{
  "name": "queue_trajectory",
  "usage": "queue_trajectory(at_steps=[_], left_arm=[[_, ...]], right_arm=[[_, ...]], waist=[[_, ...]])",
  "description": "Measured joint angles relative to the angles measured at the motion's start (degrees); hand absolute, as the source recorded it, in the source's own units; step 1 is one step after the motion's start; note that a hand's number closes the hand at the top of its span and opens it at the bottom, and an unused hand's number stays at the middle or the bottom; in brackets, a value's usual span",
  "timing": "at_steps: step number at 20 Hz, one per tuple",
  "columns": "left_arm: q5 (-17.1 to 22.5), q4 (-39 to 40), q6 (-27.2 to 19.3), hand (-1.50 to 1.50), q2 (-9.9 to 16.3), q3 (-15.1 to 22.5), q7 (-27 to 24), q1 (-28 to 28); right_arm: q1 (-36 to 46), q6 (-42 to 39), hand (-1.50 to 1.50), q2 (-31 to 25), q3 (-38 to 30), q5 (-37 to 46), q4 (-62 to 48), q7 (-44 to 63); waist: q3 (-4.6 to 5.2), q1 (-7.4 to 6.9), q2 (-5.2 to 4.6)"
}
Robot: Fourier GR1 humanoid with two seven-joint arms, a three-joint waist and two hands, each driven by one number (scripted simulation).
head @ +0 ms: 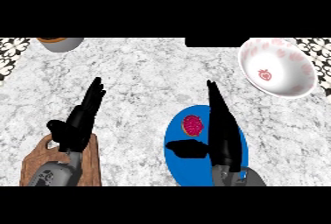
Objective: Pick the cupcake from the plate and place it in the bowl
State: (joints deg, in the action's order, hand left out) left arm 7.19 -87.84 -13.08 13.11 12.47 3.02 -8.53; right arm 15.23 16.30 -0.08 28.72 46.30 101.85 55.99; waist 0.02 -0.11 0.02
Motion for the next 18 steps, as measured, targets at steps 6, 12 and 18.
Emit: queue_trajectory(at_steps=[6, 12, 18], left_arm=[[-1.53, 0.01, 1.04, 0.00, -1.58, -1.26, 0.34, 0.26], [-2.61, -0.81, 2.07, 0.00, -2.48, -2.89, 2.31, -0.74], [-4.33, 0.05, 3.14, 0.00, -4.16, -3.79, 1.18, -0.28]], right_arm=[[-2.97, -0.77, -1.50, -0.19, -1.25, -3.53, -2.54, -3.57], [-8.48, 0.61, -1.50, -0.51, 0.27, -4.94, 1.20, -7.27], [-11.08, 2.54, -1.50, -0.22, -0.31, -7.98, 2.23, -12.69]], waist=[[-0.02, 0.05, -0.01], [-0.03, 0.12, 0.02], [-0.03, 0.15, 0.01]])
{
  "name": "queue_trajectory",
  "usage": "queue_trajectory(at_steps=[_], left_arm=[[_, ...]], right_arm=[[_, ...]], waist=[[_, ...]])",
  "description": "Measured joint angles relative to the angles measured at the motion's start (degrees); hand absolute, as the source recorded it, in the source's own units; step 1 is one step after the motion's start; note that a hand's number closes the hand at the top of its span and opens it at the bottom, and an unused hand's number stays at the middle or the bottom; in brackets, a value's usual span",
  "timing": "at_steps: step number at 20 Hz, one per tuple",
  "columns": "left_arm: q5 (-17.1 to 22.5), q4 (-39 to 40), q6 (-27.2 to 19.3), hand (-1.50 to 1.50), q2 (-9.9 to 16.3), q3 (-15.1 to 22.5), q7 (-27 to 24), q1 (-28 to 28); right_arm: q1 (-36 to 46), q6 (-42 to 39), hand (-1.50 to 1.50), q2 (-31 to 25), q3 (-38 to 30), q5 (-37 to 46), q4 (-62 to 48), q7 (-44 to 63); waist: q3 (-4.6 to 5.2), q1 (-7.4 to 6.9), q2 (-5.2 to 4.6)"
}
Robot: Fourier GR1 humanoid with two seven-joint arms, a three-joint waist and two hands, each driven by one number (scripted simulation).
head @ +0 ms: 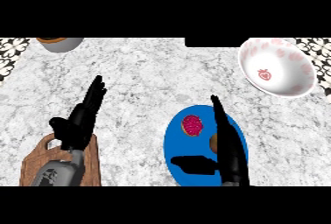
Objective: Pick the cupcake from the plate and place it in the bowl
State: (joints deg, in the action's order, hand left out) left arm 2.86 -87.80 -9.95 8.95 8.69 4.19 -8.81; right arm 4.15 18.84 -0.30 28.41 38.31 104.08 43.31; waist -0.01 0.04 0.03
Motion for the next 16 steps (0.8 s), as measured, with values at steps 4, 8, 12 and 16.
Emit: queue_trajectory(at_steps=[4, 8, 12, 16], left_arm=[[-0.10, -0.41, 1.30, 0.00, -0.02, -1.44, 0.85, -0.30], [-0.90, -2.14, 2.09, 0.00, -0.83, -1.35, 1.36, 1.22], [-2.64, -3.30, 1.66, 0.00, -1.93, -1.25, 2.89, 1.04], [-2.37, -1.10, 3.41, 0.00, -2.22, -2.85, 0.78, 0.88]], right_arm=[[1.46, 3.43, -1.50, 0.18, 0.78, -2.50, -2.54, -0.98], [1.33, 6.02, -1.50, 0.25, 1.88, -4.80, -4.32, -2.03], [2.42, 8.30, -1.50, 0.28, 1.10, -8.08, -8.23, -5.12], [2.10, 10.66, -1.50, 0.19, 0.94, -10.46, -12.14, -9.39]], waist=[[0.00, -0.08, -0.02], [0.00, -0.12, -0.01], [0.00, -0.14, -0.02], [0.00, -0.11, -0.03]])
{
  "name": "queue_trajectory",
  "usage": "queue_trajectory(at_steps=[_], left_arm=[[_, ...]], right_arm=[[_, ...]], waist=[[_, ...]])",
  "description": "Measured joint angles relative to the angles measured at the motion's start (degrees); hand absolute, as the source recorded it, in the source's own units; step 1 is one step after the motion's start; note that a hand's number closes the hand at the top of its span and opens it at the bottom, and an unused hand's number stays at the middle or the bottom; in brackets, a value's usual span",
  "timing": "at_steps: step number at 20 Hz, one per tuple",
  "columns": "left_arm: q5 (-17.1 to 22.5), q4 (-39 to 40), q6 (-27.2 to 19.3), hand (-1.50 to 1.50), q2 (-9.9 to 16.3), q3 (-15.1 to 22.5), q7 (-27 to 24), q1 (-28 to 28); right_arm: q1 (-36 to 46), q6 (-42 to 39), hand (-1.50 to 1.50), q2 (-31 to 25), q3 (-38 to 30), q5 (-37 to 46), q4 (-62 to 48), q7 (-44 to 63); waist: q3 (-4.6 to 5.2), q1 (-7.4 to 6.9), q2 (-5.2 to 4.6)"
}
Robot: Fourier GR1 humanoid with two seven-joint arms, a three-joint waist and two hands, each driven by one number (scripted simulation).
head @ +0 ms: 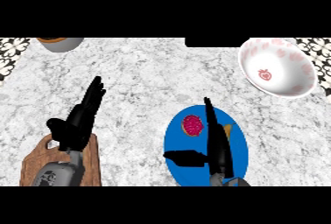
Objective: Pick the cupcake from the plate and place it in the bowl
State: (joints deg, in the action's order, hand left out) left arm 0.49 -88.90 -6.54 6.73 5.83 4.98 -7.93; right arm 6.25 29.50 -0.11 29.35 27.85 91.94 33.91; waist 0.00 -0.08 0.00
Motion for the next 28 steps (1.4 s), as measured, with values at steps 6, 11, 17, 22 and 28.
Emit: queue_trajectory(at_steps=[6, 11, 17, 22, 28], left_arm=[[-1.79, 1.24, -0.30, 0.00, -1.78, -0.27, -0.87, -0.35], [-1.56, 1.95, 0.72, 0.00, -1.72, -1.14, -1.43, -0.64], [-1.90, -0.19, 1.63, 0.00, -2.06, -1.40, -0.74, 1.09], [-2.21, -0.35, 1.83, 0.00, -2.05, -1.87, 0.39, -0.02], [-2.92, 0.42, 2.12, 0.00, -2.40, -2.35, -0.61, -0.03]], right_arm=[[0.67, 1.17, -1.50, 0.08, -1.40, -1.06, -5.54, -3.84], [3.00, 1.49, -1.50, -0.18, -2.53, 1.90, -11.81, -2.07], [4.02, -0.24, -1.50, -0.30, -3.70, 1.27, -15.54, -3.81], [7.75, -2.41, 1.50, -0.43, -1.89, 0.97, -20.69, -7.43], [8.63, -4.96, 1.50, -0.14, 0.71, 3.85, -21.06, -7.97]], waist=[[0.00, 0.02, 0.00], [0.01, -0.03, -0.01], [0.05, -0.07, 0.10], [0.11, -0.17, 0.15], [0.08, -0.06, 0.12]])
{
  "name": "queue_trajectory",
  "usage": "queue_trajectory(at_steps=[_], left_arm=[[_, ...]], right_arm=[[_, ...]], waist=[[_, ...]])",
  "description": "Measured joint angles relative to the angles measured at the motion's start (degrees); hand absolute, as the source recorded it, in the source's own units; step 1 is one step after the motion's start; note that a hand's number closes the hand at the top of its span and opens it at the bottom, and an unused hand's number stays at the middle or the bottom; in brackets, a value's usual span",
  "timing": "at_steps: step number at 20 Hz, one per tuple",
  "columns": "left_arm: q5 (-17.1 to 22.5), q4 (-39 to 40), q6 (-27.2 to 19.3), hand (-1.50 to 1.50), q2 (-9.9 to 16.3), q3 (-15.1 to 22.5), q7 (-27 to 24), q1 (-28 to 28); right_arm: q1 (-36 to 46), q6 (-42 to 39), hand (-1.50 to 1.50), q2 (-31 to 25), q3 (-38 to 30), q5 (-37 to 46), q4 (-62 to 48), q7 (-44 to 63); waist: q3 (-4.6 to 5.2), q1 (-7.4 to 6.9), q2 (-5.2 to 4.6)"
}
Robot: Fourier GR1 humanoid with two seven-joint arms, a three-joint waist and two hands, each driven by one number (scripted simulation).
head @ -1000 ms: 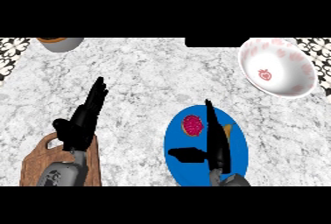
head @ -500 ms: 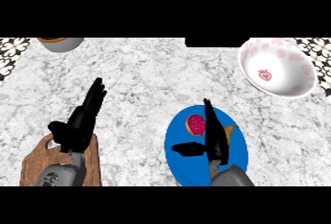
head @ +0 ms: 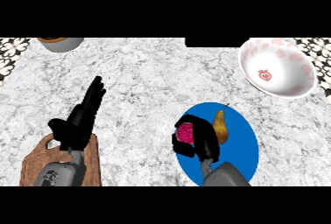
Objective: Pick the cupcake from the plate and place it in the bowl
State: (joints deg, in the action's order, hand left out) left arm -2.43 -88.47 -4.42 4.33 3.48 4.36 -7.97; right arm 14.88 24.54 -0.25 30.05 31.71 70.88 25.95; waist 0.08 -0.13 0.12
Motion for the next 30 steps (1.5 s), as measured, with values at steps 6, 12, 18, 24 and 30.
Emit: queue_trajectory(at_steps=[6, 12, 18, 24, 30], left_arm=[[0.22, -0.03, 0.17, 0.00, 0.10, -0.78, 1.18, -1.09], [0.70, 1.26, 0.86, 0.00, -0.09, -1.46, -0.04, -0.78], [0.39, 0.85, 0.86, 0.00, -0.33, -1.17, 0.00, -0.20], [0.03, 0.64, 0.53, 0.00, -0.38, -1.37, 0.53, -0.86], [-0.38, 0.80, 0.53, 0.00, -0.63, -1.18, 0.02, -0.09]], right_arm=[[1.95, -9.87, 1.50, -5.56, -5.53, -9.91, 1.00, -11.75], [2.15, -17.18, 1.50, -8.92, -9.94, -15.23, 2.98, -21.42], [0.16, -14.78, 1.50, -8.70, -10.88, -14.73, 12.78, -26.61], [2.21, -12.62, 1.50, -11.13, -12.05, -8.73, 26.50, -19.40], [8.09, -16.69, 1.50, -13.56, -15.19, -3.05, 36.34, -3.62]], waist=[[-0.09, 0.07, -0.13], [-0.09, 0.13, -0.12], [-0.08, 0.43, 0.01], [-0.04, 0.66, 0.15], [-0.02, 0.43, 0.11]])
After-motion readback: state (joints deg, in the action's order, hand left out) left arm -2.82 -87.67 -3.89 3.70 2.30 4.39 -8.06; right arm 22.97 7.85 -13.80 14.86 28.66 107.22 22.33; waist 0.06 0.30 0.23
